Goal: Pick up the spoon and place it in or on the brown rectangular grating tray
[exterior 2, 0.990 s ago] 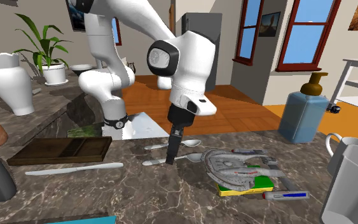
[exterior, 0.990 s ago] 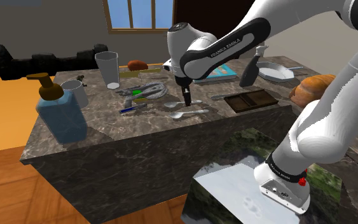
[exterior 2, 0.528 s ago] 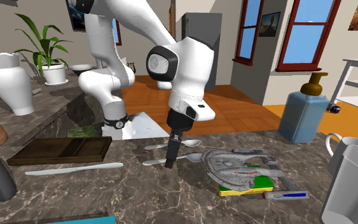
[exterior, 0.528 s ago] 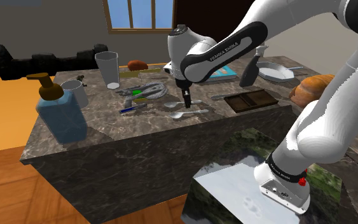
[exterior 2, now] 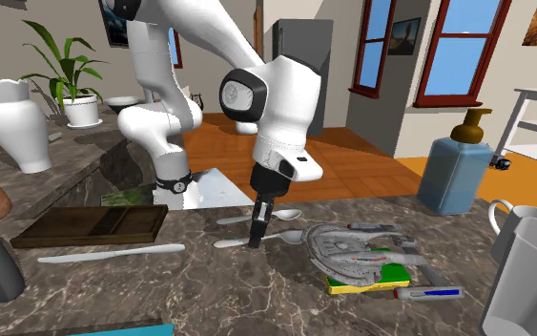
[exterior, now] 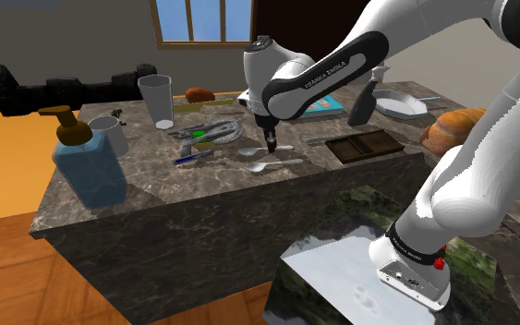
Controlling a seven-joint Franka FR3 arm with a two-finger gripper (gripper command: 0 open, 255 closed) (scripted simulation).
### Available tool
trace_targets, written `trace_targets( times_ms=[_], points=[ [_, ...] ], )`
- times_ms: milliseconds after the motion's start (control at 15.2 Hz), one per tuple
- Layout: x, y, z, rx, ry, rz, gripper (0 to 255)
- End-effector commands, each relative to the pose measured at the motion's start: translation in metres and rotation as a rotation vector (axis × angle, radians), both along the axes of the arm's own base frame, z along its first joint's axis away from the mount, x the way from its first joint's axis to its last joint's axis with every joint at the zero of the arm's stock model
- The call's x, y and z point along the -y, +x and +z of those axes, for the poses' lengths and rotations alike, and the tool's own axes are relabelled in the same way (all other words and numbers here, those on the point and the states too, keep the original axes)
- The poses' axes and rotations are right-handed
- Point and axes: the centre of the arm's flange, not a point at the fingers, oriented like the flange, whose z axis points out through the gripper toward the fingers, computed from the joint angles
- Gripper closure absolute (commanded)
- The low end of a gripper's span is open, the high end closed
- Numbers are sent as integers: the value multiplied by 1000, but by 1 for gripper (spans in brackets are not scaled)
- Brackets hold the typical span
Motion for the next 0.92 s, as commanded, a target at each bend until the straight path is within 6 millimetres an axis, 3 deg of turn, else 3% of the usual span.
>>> trace_targets(
  times_ms=[0,198,858],
  points=[
    [0,0,0,0,0,0,255],
    [0,0,0,0,0,0,255],
    [0,0,53,0,0,0,255]
  ],
)
